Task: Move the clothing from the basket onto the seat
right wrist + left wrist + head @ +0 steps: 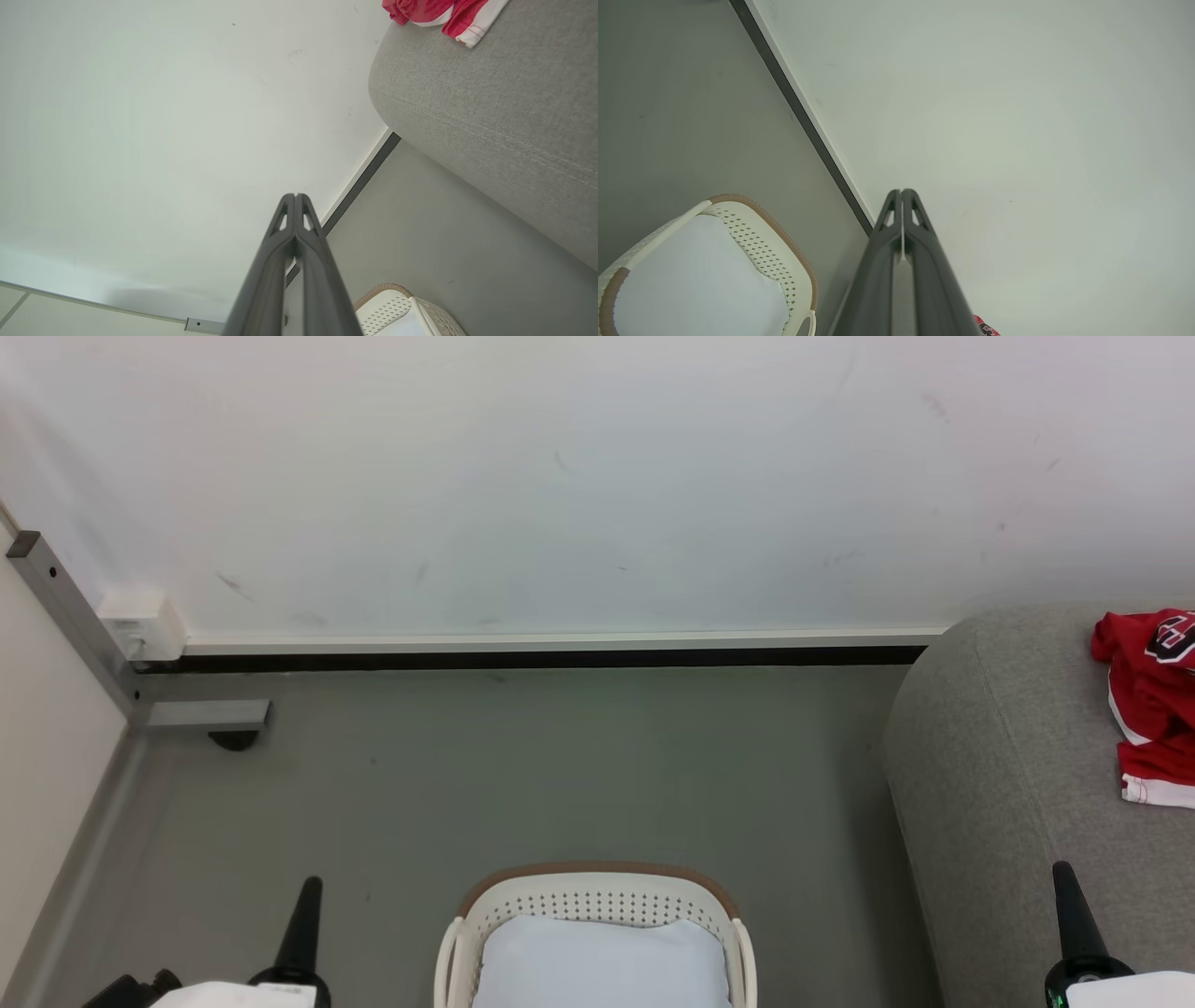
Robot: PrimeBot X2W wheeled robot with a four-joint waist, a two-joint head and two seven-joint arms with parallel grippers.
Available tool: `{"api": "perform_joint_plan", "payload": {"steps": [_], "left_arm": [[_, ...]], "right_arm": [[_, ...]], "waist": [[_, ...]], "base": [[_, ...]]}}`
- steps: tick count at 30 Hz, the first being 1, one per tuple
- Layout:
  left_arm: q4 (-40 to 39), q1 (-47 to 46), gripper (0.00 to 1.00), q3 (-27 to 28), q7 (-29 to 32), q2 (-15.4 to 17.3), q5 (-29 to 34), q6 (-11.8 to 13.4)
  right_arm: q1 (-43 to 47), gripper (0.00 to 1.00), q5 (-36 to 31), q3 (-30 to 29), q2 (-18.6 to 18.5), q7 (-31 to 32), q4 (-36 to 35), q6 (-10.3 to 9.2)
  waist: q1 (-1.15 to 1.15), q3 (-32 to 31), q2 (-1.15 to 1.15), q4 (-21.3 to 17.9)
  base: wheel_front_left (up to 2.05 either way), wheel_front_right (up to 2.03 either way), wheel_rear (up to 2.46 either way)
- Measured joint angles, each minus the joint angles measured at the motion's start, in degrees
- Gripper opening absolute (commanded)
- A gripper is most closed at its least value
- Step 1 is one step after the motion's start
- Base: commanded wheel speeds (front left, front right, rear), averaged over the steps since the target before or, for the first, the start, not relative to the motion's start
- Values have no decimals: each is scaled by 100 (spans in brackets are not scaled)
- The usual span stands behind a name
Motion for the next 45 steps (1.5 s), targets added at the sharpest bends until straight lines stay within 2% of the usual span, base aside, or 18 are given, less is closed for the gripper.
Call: {"api": "perform_joint_plan", "payload": {"steps": [45], "left_arm": [[-141, -205, 0, 236, 537, 11, -2042, -136]], "right_arm": [[-196, 0, 2139, -118, -19, 532, -127, 0]], "waist": [[0, 51, 0, 141]], "base": [[0, 0, 0]]}}
